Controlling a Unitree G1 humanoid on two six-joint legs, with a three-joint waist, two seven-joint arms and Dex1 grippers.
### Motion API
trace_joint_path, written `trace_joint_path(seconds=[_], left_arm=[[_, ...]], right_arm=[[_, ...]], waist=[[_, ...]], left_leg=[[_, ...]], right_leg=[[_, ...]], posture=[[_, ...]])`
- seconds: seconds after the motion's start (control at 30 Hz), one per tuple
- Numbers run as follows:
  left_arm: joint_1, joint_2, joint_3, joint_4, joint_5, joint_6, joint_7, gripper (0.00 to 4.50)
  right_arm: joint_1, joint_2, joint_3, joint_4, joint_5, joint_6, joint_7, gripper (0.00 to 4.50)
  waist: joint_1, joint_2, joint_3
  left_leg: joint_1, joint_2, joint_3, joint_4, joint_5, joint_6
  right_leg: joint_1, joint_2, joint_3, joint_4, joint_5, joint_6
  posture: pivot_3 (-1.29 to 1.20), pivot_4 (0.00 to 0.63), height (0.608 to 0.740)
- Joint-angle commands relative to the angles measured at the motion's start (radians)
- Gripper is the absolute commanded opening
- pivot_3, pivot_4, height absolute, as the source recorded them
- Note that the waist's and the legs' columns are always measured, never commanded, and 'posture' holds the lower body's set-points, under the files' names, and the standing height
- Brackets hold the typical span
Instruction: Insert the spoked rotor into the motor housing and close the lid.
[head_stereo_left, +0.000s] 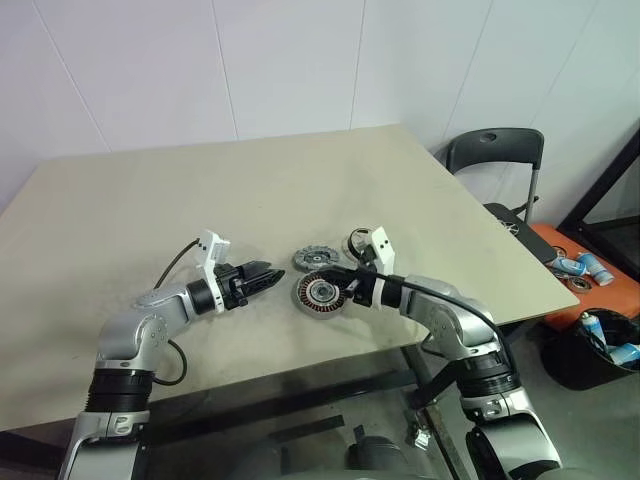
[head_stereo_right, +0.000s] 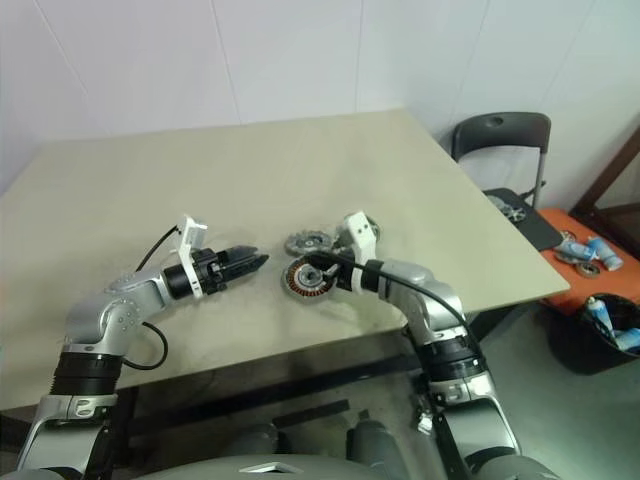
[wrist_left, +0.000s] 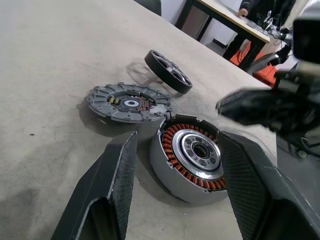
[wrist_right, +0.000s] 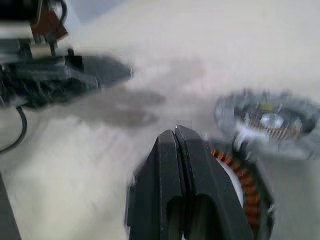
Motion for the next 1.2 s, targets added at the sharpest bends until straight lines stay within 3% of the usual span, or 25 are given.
trace_joint_path(seconds=[0.03, 0.13, 0.33, 0.5, 0.63, 0.9, 1.07, 1.2], left_arm=[[-0.022, 0.005, 0.009, -0.015, 0.002, -0.026, -0.003, 2.70], [-0.023, 0.004, 0.008, -0.011, 0.004, -0.031, -0.003, 2.70], [-0.017, 0.007, 0.012, -0.018, 0.003, -0.033, 0.004, 2.70], [-0.006, 0.005, 0.013, -0.027, 0.002, -0.034, 0.009, 2.70], [-0.009, 0.002, 0.011, -0.023, 0.003, -0.036, 0.011, 2.70], [-0.024, -0.002, 0.008, -0.002, 0.007, -0.045, 0.008, 2.70], [-0.021, -0.005, 0.006, -0.002, 0.010, -0.049, 0.009, 2.70], [-0.022, -0.007, 0.002, 0.001, 0.012, -0.052, 0.009, 2.70]], right_arm=[[0.006, -0.042, 0.130, 0.023, -0.141, -0.099, -0.009, 0.04], [0.022, -0.047, 0.192, 0.065, -0.216, -0.144, -0.036, 0.04], [0.029, -0.027, 0.163, 0.074, -0.210, -0.153, -0.048, 0.04], [0.014, 0.032, -0.001, -0.012, 0.005, -0.002, -0.014, 0.04], [-0.013, 0.055, -0.065, -0.012, 0.072, 0.055, -0.031, 0.04], [0.014, -0.004, 0.146, 0.102, -0.191, -0.092, -0.097, 0.04], [0.021, 0.005, 0.119, 0.088, -0.185, -0.096, -0.100, 0.04], [0.013, 0.040, 0.013, 0.032, -0.047, -0.013, -0.069, 0.04]], waist=[[-0.001, 0.000, 0.000], [-0.001, 0.000, 0.000], [-0.003, -0.001, -0.001], [0.000, -0.001, 0.000], [0.000, 0.000, 0.000], [-0.001, 0.000, 0.000], [-0.002, 0.000, -0.001], [0.001, 0.000, -0.001]], left_leg=[[0.000, 0.000, 0.000, 0.000, 0.000, 0.000], [0.000, 0.000, 0.000, 0.000, 0.000, 0.000], [0.003, 0.000, 0.001, 0.000, 0.000, 0.000], [0.003, 0.000, 0.000, 0.000, 0.000, 0.000], [0.000, 0.000, 0.000, 0.000, 0.000, 0.000], [-0.001, 0.000, 0.000, 0.000, 0.000, 0.000], [0.001, 0.000, 0.000, 0.000, 0.000, 0.000], [0.001, 0.000, 0.000, 0.000, 0.000, 0.000]], right_leg=[[0.000, 0.000, 0.000, 0.000, 0.000, -0.001], [0.000, 0.000, 0.000, 0.000, -0.002, -0.003], [0.003, 0.000, 0.000, 0.000, -0.002, -0.003], [0.003, 0.000, 0.001, 0.000, -0.002, -0.003], [0.000, 0.000, 0.000, 0.000, 0.000, 0.000], [-0.001, 0.000, 0.000, 0.000, -0.002, -0.003], [0.001, 0.000, 0.000, 0.000, -0.002, -0.003], [0.001, 0.000, 0.000, 0.000, -0.002, -0.003]], posture=[[0.00, 0.000, 0.740], [0.00, 0.000, 0.740], [0.00, 0.000, 0.740], [0.00, 0.000, 0.740], [0.00, 0.000, 0.740], [0.00, 0.000, 0.740], [0.00, 0.000, 0.740], [0.00, 0.000, 0.740]])
